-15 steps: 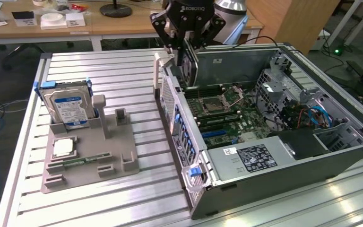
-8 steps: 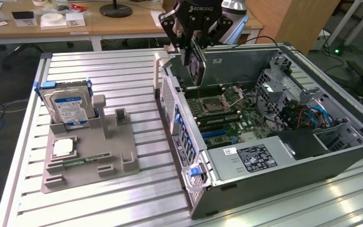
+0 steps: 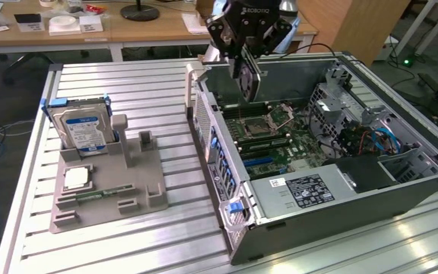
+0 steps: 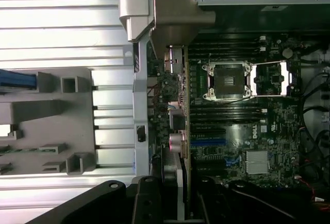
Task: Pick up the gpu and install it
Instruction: 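Pick up the gpu and move the gpu toward the slot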
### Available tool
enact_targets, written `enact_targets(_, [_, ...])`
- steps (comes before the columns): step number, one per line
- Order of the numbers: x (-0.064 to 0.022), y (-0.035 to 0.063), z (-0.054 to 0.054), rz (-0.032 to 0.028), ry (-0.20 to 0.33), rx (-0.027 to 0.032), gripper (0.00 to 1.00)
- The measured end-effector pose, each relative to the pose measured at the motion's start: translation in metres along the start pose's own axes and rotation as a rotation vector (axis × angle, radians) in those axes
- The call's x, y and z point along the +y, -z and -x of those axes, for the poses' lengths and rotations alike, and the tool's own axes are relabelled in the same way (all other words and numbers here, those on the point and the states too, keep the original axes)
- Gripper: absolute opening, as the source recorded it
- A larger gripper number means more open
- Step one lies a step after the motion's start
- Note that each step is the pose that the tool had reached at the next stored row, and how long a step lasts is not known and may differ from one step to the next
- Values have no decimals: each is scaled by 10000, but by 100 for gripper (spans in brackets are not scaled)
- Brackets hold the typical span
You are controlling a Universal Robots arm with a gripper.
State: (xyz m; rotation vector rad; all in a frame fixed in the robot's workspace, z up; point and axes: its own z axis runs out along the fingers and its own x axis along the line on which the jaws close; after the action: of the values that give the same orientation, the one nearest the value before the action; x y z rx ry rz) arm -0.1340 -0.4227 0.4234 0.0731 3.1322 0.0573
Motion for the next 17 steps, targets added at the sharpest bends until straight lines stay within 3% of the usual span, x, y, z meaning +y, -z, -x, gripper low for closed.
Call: enact_targets(17, [21,-5,446,4,188,7,29])
